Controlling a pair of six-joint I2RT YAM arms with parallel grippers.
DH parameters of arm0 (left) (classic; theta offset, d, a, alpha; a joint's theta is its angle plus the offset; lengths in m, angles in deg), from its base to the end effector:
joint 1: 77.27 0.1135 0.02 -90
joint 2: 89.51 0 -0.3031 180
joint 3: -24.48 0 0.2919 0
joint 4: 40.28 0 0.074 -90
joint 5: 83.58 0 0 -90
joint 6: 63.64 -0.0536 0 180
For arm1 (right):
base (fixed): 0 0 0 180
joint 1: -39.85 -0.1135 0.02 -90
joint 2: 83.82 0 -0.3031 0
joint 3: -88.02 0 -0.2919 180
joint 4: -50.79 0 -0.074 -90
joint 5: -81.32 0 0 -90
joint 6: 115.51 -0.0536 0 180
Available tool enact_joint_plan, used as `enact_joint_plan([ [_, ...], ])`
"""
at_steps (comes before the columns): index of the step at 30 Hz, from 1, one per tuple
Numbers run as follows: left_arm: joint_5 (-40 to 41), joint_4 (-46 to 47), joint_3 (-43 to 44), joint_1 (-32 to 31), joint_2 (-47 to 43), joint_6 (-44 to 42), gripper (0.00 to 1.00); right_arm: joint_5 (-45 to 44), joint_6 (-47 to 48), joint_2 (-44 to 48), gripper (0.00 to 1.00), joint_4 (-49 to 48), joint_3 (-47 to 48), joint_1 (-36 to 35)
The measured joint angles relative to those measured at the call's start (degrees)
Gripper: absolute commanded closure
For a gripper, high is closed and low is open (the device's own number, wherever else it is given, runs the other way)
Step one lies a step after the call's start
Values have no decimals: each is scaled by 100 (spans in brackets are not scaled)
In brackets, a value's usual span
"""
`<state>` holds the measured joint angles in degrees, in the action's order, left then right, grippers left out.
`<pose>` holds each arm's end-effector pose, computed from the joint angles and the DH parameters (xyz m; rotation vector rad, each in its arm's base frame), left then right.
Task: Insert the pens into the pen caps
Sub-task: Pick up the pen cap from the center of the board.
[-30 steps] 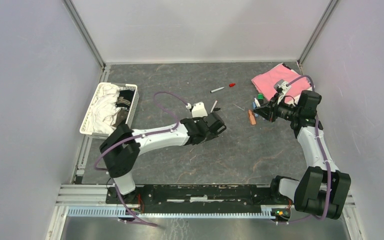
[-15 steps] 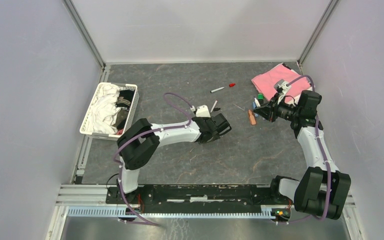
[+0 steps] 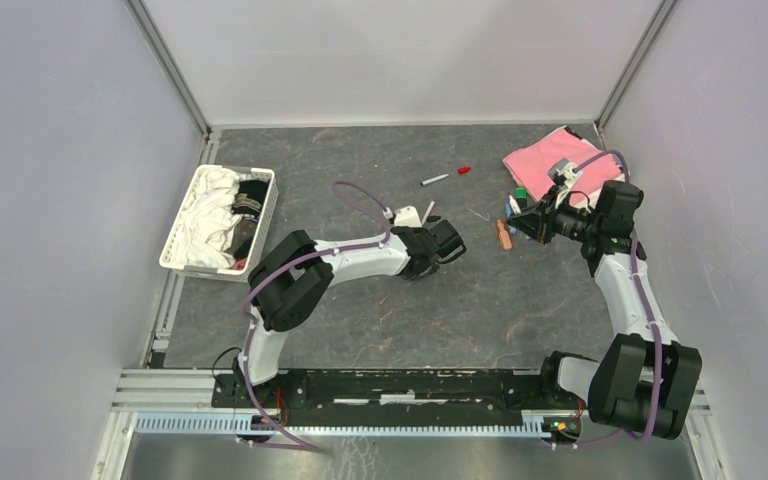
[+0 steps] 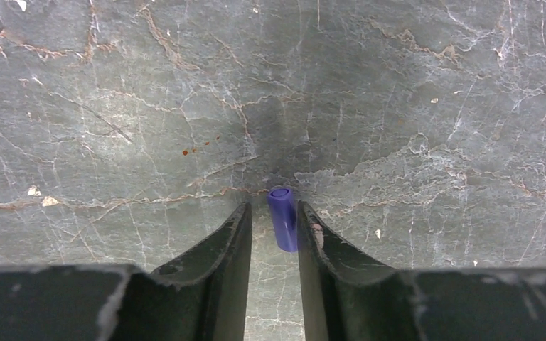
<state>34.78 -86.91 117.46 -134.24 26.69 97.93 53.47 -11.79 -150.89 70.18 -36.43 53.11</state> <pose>0.2742 -0.3750 0.1566 -0.4368 2.5103 -0.1282 0.2765 -0.0165 0.2835 -0.6186 1.7875 0.8123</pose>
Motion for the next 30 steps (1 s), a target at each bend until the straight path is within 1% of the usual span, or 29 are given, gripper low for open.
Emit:
enact_joint_plan([
  [11, -2, -162, 109, 0, 87, -35, 69, 37, -15, 7, 100, -15, 0, 0],
  [15, 2, -407, 330, 0, 232, -142, 70, 50, -44, 7, 100, -17, 0, 0],
  [25, -2, -457, 404, -17, 326, -483, 73, 83, -66, 59, 100, -26, -4, 0],
  [30, 2, -529, 470, -22, 376, -584, 78, 90, -90, 66, 100, -61, -9, 0],
])
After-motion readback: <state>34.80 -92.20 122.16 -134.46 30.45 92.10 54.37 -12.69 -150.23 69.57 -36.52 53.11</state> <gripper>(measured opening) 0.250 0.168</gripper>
